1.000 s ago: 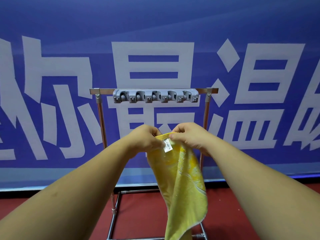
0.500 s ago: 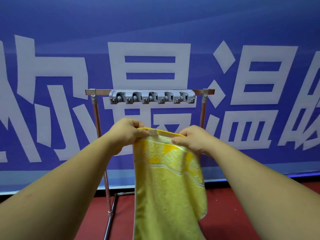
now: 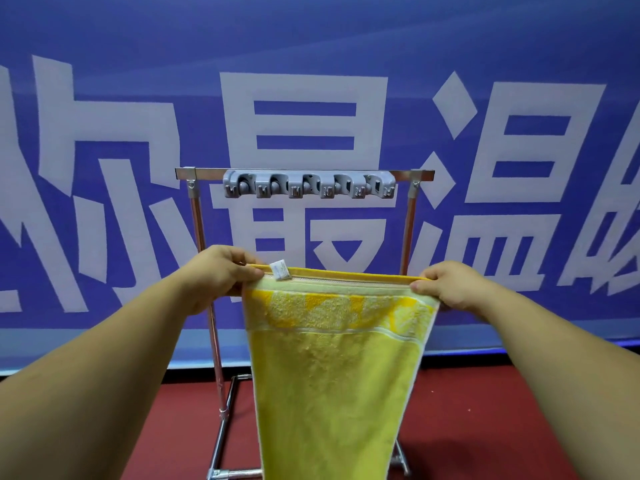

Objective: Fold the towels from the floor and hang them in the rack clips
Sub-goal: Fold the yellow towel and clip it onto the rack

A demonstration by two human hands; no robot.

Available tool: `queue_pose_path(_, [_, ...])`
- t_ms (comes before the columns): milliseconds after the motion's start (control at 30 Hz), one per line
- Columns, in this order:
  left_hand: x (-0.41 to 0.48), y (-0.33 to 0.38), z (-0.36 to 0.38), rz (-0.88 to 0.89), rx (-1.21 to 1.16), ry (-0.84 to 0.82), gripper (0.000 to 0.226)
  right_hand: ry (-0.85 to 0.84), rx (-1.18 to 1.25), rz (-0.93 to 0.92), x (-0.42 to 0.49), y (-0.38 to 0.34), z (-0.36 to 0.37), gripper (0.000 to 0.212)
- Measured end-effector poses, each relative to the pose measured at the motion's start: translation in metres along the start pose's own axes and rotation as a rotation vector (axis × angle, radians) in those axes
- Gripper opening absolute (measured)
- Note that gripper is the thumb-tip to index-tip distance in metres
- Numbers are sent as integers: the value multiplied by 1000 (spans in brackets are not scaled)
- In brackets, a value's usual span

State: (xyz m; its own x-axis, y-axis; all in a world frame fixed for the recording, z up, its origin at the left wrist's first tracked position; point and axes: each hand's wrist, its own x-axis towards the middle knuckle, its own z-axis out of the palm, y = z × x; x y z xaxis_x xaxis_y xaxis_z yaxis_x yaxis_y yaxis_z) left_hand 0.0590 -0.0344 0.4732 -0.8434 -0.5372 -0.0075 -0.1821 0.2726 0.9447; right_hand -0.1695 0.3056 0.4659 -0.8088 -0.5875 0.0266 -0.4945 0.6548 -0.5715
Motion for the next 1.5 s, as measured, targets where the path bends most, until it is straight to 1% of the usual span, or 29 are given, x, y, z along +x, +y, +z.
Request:
queue_pose_path(67, [-1, -2, -1, 3, -15, 16, 8, -2, 166, 30, 1, 0, 2, 30])
queue_pose_path(133, [-2, -4, 0, 16, -20, 62, 8, 3, 374, 82, 3, -3, 3, 17])
queue_pose_path(200, [-3, -7, 3, 14, -21, 128, 8, -10, 513, 147, 4, -9, 4, 4])
queue_pose_path(267, [-2, -7, 10, 11, -34, 179, 7, -32, 600, 165, 7, -18, 6, 11])
queue_pose_path(333, [0, -4, 21, 14, -63, 209, 6, -50, 685, 129, 7, -31, 8, 18])
queue_pose_path(433, [1, 7, 41, 34, -154, 245, 10, -77, 789, 68, 2, -57, 11, 20])
queue_pose_path(533, [0, 22, 60, 45, -295, 186, 15, -73, 884, 14, -3, -78, 13, 14])
queue_pose_path(600, [-2, 30, 71, 54, -378, 117, 18, -109, 931, -6, -6, -86, 14, 22])
queue_pose_path(633, [-3, 33, 76, 63, -409, 87, 19, -132, 918, -22, -8, -90, 15, 26])
queue_pose_path(700, [-7, 37, 84, 86, -440, 42, 18, -156, 825, -75, -12, -96, 16, 25])
queue_pose_path(800, [-10, 38, 93, 113, -456, 9, 19, -129, 654, -151, -13, -101, 21, 15])
queue_pose_path(867, [-12, 37, 96, 124, -467, -4, 18, -111, 594, -183, -12, -103, 24, 10])
queue_pose_path(933, [-14, 35, 97, 129, -468, -16, 17, -96, 558, -200, -13, -107, 27, 9])
queue_pose_path(1033, [-17, 33, 99, 133, -492, -29, 18, -83, 526, -210, -15, -112, 29, 9])
queue_pose_path(1200, [-20, 34, 102, 150, -525, -47, 16, -90, 521, -226, -15, -119, 35, 1])
queue_pose_path(1333, [-23, 36, 102, 150, -565, -63, 15, -53, 530, -206, -13, -120, 38, 6])
queue_pose_path(1400, [-24, 38, 103, 166, -544, -83, 15, -37, 535, -175, -13, -123, 39, 10])
queue_pose_path(1500, [-25, 39, 104, 206, -428, -67, 18, -43, 522, -150, -13, -130, 39, 12])
